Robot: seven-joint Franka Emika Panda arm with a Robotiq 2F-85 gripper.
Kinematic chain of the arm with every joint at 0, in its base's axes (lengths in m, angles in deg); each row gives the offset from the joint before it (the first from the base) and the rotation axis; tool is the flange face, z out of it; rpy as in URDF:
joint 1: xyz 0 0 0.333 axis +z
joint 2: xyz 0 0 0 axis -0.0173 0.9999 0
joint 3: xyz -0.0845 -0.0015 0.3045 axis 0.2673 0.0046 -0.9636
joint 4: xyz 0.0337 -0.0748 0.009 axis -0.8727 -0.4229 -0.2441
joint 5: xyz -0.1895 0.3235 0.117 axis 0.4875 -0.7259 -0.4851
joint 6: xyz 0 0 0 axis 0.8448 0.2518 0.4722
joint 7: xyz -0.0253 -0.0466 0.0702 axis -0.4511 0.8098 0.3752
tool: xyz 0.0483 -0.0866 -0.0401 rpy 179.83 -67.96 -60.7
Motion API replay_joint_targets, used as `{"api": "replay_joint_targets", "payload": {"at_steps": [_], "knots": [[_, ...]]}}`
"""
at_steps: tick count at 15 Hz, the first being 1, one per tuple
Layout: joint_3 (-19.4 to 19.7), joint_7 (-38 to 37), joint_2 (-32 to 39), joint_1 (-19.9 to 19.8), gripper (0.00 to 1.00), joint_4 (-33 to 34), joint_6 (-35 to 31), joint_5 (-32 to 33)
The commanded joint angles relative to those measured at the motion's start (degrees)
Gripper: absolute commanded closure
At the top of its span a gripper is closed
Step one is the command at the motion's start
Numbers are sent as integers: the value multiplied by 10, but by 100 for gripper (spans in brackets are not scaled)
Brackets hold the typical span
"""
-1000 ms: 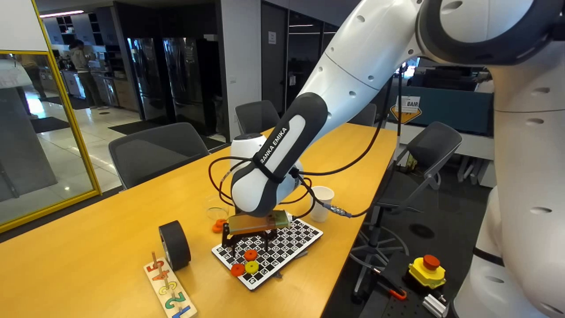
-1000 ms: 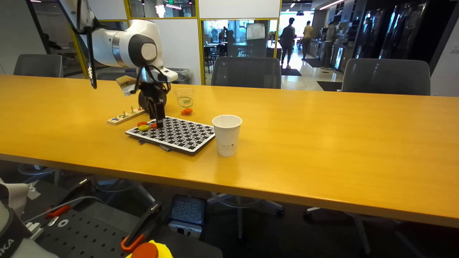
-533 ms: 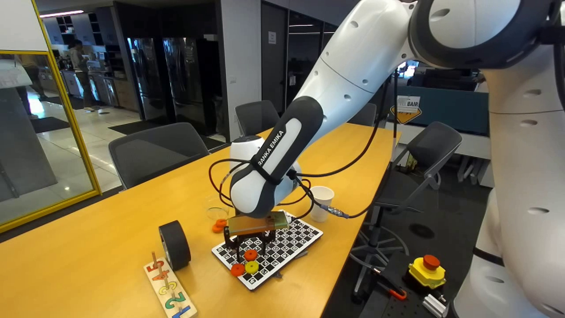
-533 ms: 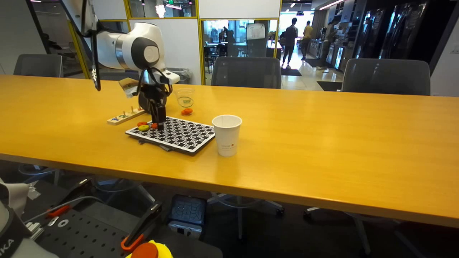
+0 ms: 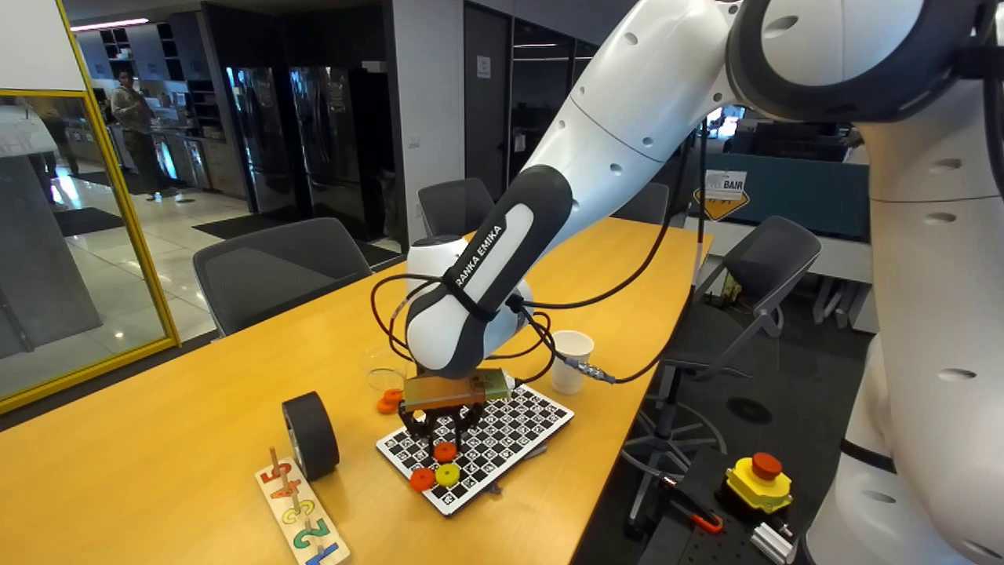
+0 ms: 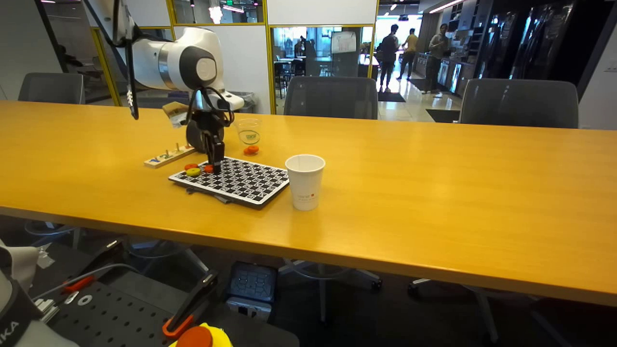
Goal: Put two orange rings in the white cup and the rest in the clear cup
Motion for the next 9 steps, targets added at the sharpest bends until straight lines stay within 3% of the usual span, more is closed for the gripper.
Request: {"api": "replay_joint_targets", "payload": {"at_steps": [1,9], "knots": [[19,-27,-14,12,81,11,23,27],[37,-3,-62,-9,81,73,69,91]]}}
